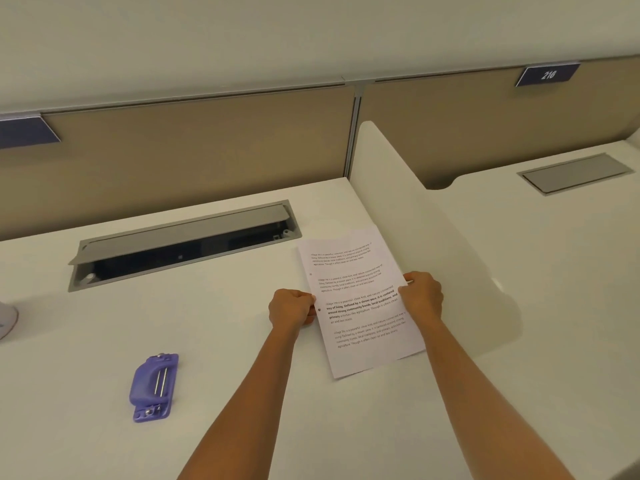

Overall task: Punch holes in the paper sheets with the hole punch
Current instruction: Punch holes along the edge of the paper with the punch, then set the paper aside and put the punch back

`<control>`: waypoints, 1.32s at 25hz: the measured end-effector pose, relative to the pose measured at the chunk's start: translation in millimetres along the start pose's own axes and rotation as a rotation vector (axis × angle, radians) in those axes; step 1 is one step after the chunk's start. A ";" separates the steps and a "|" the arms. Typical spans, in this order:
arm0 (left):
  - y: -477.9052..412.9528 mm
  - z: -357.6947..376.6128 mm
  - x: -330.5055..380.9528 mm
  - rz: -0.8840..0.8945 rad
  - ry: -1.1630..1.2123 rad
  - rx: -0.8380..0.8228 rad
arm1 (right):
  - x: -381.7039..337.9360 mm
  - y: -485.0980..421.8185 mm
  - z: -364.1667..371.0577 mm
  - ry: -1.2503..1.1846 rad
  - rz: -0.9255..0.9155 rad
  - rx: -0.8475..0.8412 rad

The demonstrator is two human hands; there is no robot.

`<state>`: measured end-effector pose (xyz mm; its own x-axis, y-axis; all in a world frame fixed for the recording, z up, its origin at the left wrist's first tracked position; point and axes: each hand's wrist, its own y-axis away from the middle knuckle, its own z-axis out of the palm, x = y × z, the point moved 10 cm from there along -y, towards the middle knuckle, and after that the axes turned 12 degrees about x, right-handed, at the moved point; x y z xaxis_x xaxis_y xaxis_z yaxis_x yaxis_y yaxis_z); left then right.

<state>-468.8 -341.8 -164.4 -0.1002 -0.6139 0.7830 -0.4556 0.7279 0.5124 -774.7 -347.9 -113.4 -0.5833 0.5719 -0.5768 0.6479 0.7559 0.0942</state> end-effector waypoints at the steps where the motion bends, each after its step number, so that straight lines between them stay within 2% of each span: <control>1: 0.4 2.2 0.8 -0.003 -0.016 0.005 | -0.7 -1.4 1.4 0.029 -0.021 0.011; 11: 0.7 2.3 5.7 0.064 -0.211 0.042 | -21.4 5.3 10.0 0.338 -0.285 0.088; 17: 4.0 2.0 10.6 0.161 -0.291 0.091 | -17.4 6.9 14.7 0.386 -0.313 0.053; 22: 8.2 -14.6 1.2 0.175 -0.288 0.115 | -26.6 11.7 5.4 0.382 -0.316 0.060; 25: 19.3 -57.2 -4.4 0.234 -0.297 0.185 | -52.7 28.0 1.6 0.315 -0.393 0.065; 29: 48.0 -178.5 -11.4 0.390 -0.298 0.529 | -108.5 81.9 27.0 0.149 -0.521 -0.032; 31: 55.4 -247.7 -40.2 0.322 -0.271 0.701 | -136.7 127.1 60.9 0.044 -0.573 -0.187; 33: 48.2 -289.7 -79.7 0.177 -0.302 0.727 | -159.2 177.5 101.4 -0.014 -0.647 -0.369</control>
<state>-226.5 -169.3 -100.0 -0.4122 -0.6395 0.6489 -0.8615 0.5054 -0.0492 -517.2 -337.1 -87.1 -0.7847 -0.0264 -0.6193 -0.0315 0.9995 -0.0027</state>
